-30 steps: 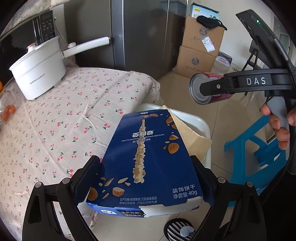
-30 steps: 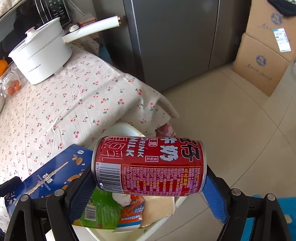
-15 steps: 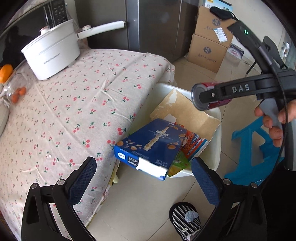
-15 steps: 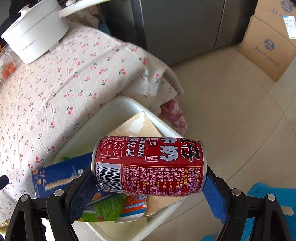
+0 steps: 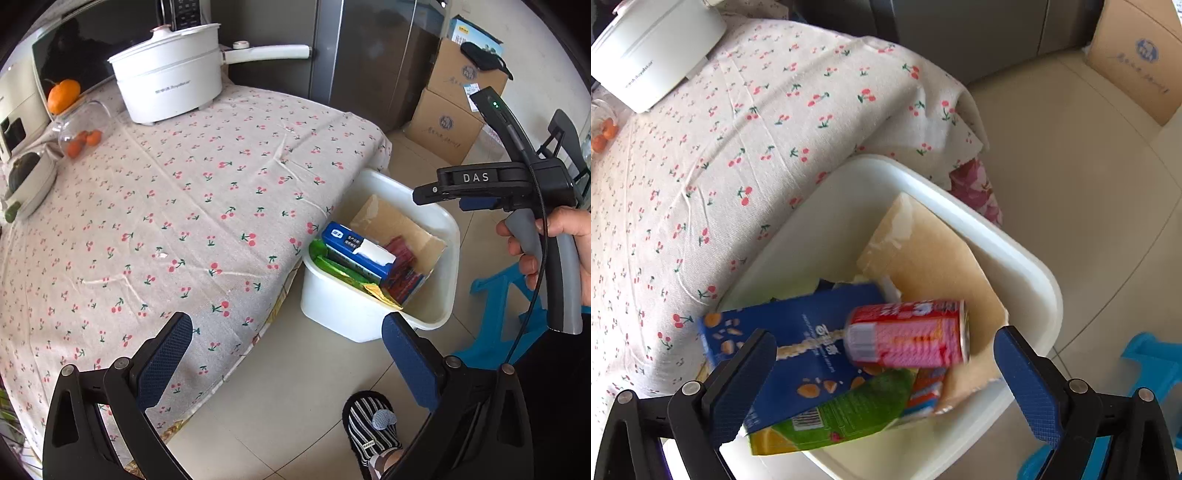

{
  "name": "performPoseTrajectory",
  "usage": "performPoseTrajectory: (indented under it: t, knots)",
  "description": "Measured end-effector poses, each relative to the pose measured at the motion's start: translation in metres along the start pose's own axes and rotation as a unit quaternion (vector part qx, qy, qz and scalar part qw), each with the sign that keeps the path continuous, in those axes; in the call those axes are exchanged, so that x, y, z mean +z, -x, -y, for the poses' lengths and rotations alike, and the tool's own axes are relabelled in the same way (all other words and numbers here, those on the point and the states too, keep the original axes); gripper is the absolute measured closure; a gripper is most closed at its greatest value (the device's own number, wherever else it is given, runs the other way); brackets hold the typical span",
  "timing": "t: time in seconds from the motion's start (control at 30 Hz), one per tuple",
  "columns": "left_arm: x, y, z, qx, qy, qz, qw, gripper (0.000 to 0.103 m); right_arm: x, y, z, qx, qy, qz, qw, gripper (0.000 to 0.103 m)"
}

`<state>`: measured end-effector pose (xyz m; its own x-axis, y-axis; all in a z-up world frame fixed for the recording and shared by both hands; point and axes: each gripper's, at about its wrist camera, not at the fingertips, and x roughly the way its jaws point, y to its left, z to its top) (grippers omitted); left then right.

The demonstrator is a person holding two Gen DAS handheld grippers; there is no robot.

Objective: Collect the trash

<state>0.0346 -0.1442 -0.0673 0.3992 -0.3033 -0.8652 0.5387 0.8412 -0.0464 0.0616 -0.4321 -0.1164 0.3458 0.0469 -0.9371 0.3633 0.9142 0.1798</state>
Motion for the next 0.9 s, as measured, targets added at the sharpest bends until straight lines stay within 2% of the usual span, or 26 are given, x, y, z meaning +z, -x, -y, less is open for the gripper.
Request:
performPoseTrajectory:
  t: [0.2, 0.37, 0.53, 0.63, 0.77, 0.9]
  knots:
    - [-0.007, 0.022, -0.011, 0.019, 0.022, 0.016, 0.9994, 0.000, -0.007, 0.028, -0.016, -0.002, 0.015, 0.030, 0.999, 0.005]
    - [-0.015, 0.054, -0.019, 0.059, 0.056, 0.047, 0.9956, 0.000, -0.022, 0.069, -0.035, 0.005, 0.040, 0.075, 0.996, 0.003]
    - [-0.024, 0.091, -0.021, 0.094, 0.075, 0.091, 0.9886, 0.000, -0.053, 0.115, -0.056, 0.009, 0.067, 0.142, 0.988, 0.001]
    - [-0.032, 0.106, -0.020, 0.111, 0.081, 0.109, 0.9845, 0.000, -0.073, 0.131, -0.065, 0.002, 0.069, 0.167, 0.984, 0.001]
    - [-0.043, 0.118, -0.022, 0.120, 0.089, 0.122, 0.9812, 0.000, -0.102, 0.144, -0.078, -0.002, 0.078, 0.200, 0.977, 0.001]
    - [-0.053, 0.125, -0.022, 0.121, 0.088, 0.126, 0.9806, 0.000, -0.128, 0.151, -0.088, -0.025, 0.095, 0.231, 0.968, 0.001]
